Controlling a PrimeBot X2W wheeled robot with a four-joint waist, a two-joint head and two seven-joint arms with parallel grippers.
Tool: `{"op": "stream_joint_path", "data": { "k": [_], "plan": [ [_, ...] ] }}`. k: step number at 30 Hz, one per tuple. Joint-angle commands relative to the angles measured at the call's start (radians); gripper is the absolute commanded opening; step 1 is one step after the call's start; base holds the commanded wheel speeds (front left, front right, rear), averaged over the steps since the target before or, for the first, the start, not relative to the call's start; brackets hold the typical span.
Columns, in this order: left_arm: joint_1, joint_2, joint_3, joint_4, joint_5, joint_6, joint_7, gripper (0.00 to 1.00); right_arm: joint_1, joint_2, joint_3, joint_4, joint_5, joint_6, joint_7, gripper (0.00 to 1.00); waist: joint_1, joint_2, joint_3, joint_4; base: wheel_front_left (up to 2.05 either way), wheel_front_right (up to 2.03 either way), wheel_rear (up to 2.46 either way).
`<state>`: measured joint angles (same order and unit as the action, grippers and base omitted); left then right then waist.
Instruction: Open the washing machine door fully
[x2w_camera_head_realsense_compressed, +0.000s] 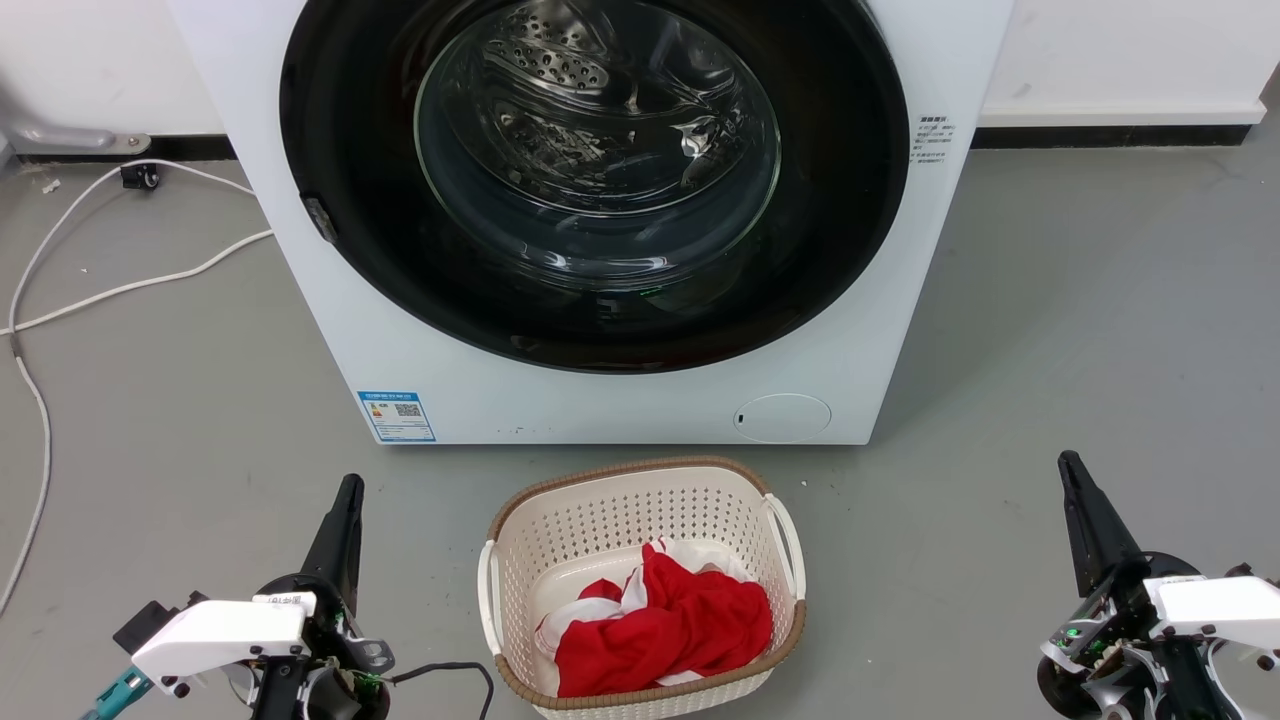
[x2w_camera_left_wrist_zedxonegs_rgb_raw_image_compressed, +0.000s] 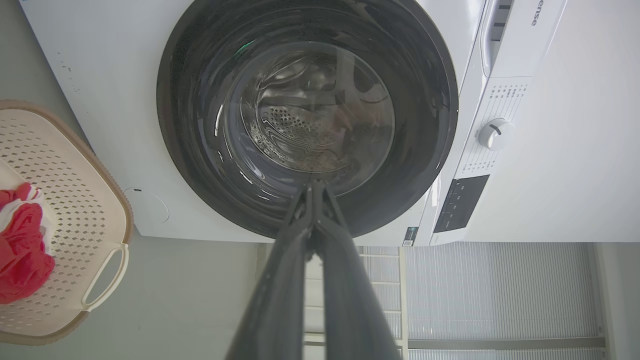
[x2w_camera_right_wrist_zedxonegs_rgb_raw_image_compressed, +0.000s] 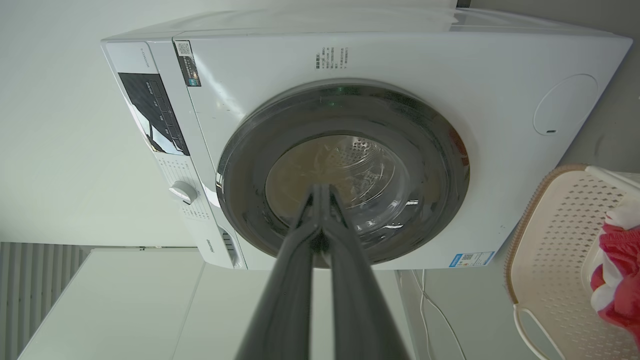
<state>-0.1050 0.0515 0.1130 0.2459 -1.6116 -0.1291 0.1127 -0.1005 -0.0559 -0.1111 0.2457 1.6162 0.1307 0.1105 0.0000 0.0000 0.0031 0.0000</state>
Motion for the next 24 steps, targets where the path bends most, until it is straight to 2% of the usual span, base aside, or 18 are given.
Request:
{"op": "stream_joint_path", "data": {
  "k": [1, 9, 10, 20, 24],
  "plan": [
    [-0.007, -0.002, 0.003, 0.001, 0.005, -0.003, 0.002, 0.00, -0.015, 0.004, -0.001, 0.001, -0.007, 0.000, 0.003, 0.00, 0.0000, 0.0000, 0.000, 0.000, 0.00, 0.00, 0.00],
    [-0.007, -0.002, 0.004, 0.001, 0.005, -0.003, 0.002, 0.00, -0.015, 0.004, -0.002, 0.001, -0.007, 0.000, 0.003, 0.00, 0.0000, 0.0000, 0.000, 0.000, 0.00, 0.00, 0.00],
    [0.000, 0.000, 0.000, 0.000, 0.000, 0.000, 0.000, 1.00, 0.000, 0.000, -0.001, 0.000, -0.001, 0.000, 0.000, 1.00, 0.0000, 0.0000, 0.000, 0.000, 0.00, 0.00, 0.00],
    [-0.004, -0.001, -0.047, -0.019, 0.008, 0.000, -0.046, 1.00, 0.014, 0.001, 0.020, -0.013, -0.023, 0.000, -0.045, 1.00, 0.0000, 0.0000, 0.000, -0.001, 0.00, 0.00, 0.00],
    [-0.007, -0.001, -0.059, -0.036, 0.049, 0.000, -0.065, 1.00, 0.017, 0.001, 0.022, -0.026, -0.062, 0.000, -0.064, 1.00, 0.0000, 0.0000, -0.001, -0.001, 0.00, 0.00, 0.00]
  ]
}}
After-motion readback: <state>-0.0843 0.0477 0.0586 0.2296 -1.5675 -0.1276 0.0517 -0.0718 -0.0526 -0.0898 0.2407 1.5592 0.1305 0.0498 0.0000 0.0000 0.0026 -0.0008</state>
